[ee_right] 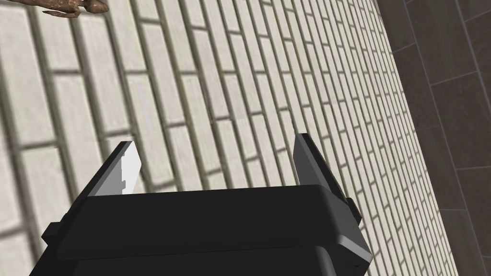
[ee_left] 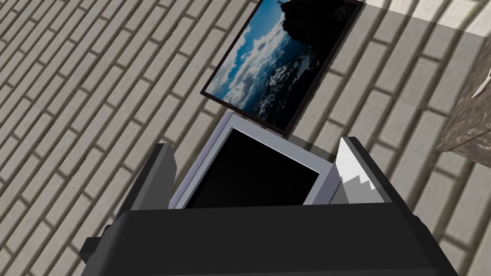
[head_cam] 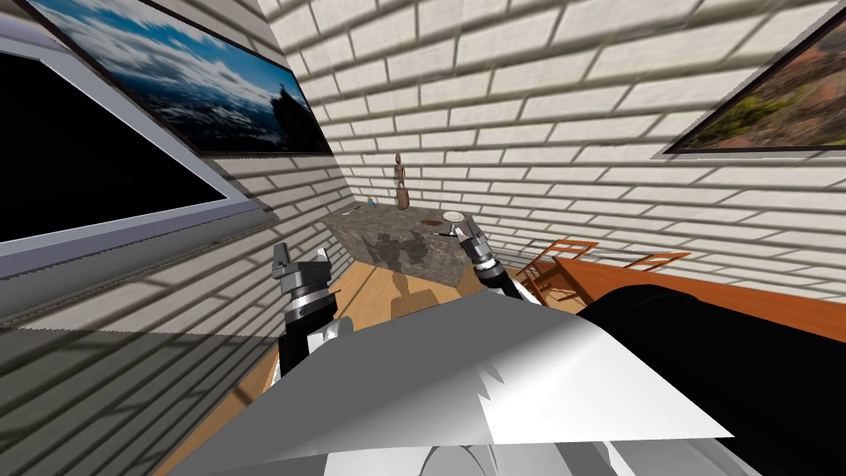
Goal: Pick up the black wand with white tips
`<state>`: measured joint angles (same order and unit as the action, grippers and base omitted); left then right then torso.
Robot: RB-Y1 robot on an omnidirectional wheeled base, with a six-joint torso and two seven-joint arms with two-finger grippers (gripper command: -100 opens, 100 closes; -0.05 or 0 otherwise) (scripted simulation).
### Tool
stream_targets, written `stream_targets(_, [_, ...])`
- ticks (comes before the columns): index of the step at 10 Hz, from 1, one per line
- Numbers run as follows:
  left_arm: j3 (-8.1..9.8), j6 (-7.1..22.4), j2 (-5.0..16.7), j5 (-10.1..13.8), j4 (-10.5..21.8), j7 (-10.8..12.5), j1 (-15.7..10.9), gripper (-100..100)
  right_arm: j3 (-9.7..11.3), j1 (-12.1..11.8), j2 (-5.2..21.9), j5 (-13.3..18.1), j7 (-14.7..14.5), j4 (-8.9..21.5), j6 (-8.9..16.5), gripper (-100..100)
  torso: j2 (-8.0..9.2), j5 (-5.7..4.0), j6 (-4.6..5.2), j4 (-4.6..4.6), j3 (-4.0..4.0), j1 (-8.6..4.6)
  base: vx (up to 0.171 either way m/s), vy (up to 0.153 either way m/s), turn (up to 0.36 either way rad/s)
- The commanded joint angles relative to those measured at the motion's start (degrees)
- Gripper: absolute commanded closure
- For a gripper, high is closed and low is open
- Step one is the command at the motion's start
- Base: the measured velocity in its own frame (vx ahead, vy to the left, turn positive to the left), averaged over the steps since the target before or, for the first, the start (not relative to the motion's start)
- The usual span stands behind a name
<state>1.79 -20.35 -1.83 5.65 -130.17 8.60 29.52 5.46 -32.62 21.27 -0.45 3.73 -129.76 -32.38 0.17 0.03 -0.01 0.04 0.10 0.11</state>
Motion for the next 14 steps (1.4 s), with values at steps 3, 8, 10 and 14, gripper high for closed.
stream_targets(3, [0.0, 0.0, 0.0, 0.0, 0.0, 0.0, 0.0, 0, 0.3, -0.1, 5.8, 0.0, 0.0, 1.3, -0.7, -100, -0.04, 0.0, -0.01, -0.01, -0.02, 0.0, -0.034, 0.034, 0.04])
stream_targets(8, [0.0, 0.0, 0.0, 0.0, 0.0, 0.0, 0.0, 0, 1.4, 0.0, 14.4, 0.9, 0.0, 4.6, -1.4, -100, -0.13, -0.01, 0.01, -0.02, -0.07, -0.04, -0.016, 0.03, 0.062])
stream_targets(10, [0.01, 0.0, 0.0, 0.0, 0.0, 0.0, 0.0, 0, 2.1, 0.1, 17.8, 1.4, 0.0, 5.9, -1.5, -100, -0.19, -0.01, 0.01, -0.04, -0.11, -0.08, 0.007, 0.017, 0.071])
stream_targets(14, [0.01, 0.0, 0.0, 0.0, 0.0, 0.0, 0.0, 0, 2.8, 0.1, 23.3, 2.1, 0.0, 7.3, -1.5, -100, -0.26, -0.02, 0.01, -0.06, -0.15, -0.08, 0.015, 0.014, 0.058])
